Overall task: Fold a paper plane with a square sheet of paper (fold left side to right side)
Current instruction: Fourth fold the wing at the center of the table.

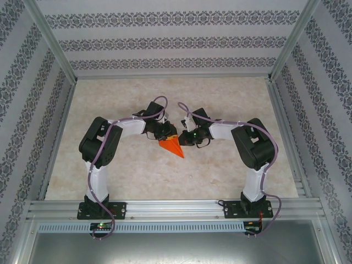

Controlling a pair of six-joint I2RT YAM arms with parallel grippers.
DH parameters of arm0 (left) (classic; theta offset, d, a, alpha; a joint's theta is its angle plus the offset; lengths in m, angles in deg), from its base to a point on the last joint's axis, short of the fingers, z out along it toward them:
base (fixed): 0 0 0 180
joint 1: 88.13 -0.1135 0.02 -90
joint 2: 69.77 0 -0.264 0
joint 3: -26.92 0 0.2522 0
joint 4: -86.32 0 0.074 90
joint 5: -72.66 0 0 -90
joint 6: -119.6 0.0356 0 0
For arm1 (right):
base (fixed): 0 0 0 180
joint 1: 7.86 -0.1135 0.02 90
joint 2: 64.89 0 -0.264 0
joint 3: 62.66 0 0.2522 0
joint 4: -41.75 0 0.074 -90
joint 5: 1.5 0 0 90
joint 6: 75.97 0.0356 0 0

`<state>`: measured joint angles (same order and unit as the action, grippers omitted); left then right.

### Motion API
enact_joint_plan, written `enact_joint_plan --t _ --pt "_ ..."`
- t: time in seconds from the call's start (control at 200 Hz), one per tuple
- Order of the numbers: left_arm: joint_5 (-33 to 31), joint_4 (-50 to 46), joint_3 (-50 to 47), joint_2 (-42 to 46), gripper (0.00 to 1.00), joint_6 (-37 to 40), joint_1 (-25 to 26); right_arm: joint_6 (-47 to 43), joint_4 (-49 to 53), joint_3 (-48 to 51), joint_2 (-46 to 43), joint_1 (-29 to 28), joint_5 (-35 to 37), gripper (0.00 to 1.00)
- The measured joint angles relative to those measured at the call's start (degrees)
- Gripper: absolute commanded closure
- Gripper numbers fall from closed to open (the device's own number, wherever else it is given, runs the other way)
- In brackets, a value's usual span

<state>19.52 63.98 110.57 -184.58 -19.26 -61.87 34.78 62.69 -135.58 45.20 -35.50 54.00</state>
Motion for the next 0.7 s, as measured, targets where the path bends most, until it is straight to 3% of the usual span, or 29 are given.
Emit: enact_joint_plan --t 0.36,0.535,0.699 --pt "-1.3 0.7 -2.3 0.0 0.78 0.1 0.0 -0.2 0.9 -0.5 0.0 -0.3 0.6 0.98" --pt "-1.3 1.8 -2.8 0.0 0.78 0.2 0.0 -0.2 1.4 -0.7 0.0 -0.4 0.7 0.9" --pt "-1.3 2.8 -3.5 0.1 0.79 0.3 0.0 0.0 2.3 -1.0 -0.6 -0.2 0.7 0.75"
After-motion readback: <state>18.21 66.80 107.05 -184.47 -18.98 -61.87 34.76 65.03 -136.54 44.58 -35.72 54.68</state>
